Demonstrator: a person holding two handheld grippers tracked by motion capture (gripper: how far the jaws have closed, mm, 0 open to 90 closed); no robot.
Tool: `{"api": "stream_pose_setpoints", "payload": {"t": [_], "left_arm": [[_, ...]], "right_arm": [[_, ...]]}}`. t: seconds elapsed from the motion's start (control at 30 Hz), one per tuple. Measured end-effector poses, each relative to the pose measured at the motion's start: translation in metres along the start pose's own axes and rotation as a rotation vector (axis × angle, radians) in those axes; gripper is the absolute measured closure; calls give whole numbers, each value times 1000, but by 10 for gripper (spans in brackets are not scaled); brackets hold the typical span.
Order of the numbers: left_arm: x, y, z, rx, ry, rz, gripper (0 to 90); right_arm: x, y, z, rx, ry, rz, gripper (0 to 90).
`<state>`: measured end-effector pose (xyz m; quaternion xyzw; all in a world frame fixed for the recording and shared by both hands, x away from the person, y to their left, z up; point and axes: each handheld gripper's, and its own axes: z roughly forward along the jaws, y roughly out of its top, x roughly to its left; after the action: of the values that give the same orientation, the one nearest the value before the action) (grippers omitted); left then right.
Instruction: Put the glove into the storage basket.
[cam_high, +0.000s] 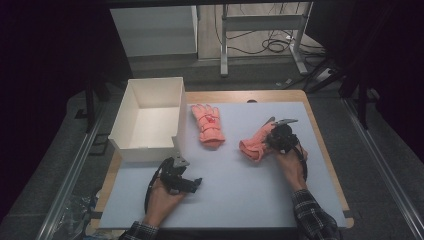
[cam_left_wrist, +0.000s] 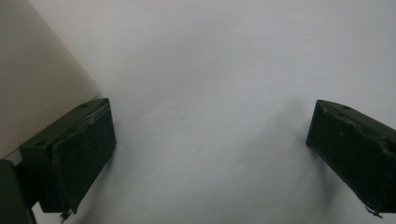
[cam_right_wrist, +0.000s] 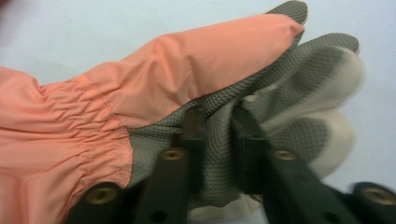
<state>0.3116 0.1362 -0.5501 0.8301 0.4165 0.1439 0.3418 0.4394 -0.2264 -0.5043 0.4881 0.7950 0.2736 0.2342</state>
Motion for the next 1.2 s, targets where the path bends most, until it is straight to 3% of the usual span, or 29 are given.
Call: {"api": "stream_pose_setpoints", "payload": {"t": [0.17,0.33,0.5,0.9,1.0,1.17,1.2], "left_arm": [[0,0,0,-4,0,-4,13],[0,0,0,-1,0,0,14],[0,0,0,0,0,-1,14],[0,0,0,0,0,0,14],[0,0,0,0,-1,0,14],[0,0,0,0,-1,0,14],[0,0,0,0,0,3,14]], "right_arm": [[-2,0,-2,-7,24,11,851],[-9,1,-9,-27,85,38,865],[-11,2,-20,-58,138,27,873],[2,6,-53,-89,319,-88,874],[14,6,-62,-91,403,-162,874],[27,3,-65,-77,474,-233,874],[32,1,-63,-74,518,-281,874]]}}
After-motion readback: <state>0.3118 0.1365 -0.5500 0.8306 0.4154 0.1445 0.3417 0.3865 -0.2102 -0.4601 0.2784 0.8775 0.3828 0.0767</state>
